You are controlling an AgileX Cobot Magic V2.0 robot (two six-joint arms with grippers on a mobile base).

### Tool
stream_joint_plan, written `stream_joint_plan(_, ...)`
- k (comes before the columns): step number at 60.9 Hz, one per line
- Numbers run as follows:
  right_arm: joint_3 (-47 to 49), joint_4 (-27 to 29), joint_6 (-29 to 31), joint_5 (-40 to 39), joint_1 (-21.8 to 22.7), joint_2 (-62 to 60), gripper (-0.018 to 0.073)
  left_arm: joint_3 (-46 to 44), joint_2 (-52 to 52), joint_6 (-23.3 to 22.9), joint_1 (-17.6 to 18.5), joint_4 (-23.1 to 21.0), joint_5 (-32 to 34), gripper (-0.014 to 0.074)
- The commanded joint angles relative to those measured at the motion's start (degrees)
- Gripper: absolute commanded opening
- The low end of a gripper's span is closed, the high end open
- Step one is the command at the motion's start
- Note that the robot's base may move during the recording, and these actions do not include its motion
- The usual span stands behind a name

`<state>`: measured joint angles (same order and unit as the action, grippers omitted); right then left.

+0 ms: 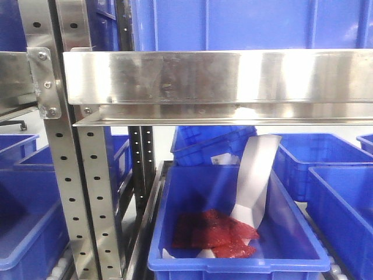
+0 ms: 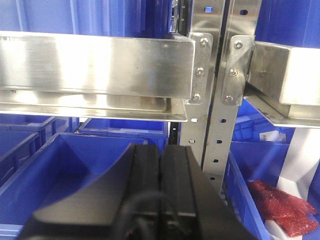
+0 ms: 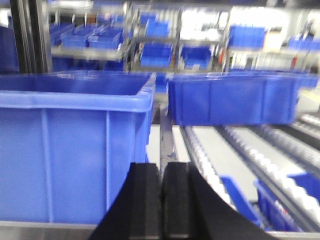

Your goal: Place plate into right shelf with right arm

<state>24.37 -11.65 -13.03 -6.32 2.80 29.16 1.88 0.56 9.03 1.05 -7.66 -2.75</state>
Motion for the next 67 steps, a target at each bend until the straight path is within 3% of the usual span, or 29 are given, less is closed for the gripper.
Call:
stream_joint_plan(1,-1.73,-0.31,0.11,-2.22,0.55,-7.17,0.0050,0.59,0.59,-0.40,0.11,-0.47,5.16,-0.0128)
stream_joint_plan(16,-8.47,-0.31,0.11,-0.42,0.55,-21.34,0.0050,0.59,0.59,-0.40,0.11,-0.47,5.16,-0.0128)
stream_joint_plan(53,-10.88,-0.14,0.24,-0.46,0.61,-22.18,0.0050,0.59,0.59,-0.40,0.11,-0.47,5.16,-0.0128)
stream_joint_plan(57,-11.97,2.09,1.59,-0.67,0.56,-22.23,0.0050,0.59,0.59,-0.40,0.11,-0.47,5.16,-0.0128)
stream_joint_plan(60,-13.22,7.22,4.45,-1.04,0.56,-22.29,0.0050,0.59,0.59,-0.40,0.11,-0.47,5.16,-0.0128)
stream_joint_plan(64,-15.23,15.35,11.03,-1.30,0.56,-22.35,0.0050,0.59,0.59,-0.40,0.11,-0.47,5.16,-0.0128)
stream_joint_plan(67,-16.34,17.26,15.39,-1.22,0.56,-22.53,0.0050,0.59,0.59,-0.40,0.11,-0.47,5.16,-0.0128)
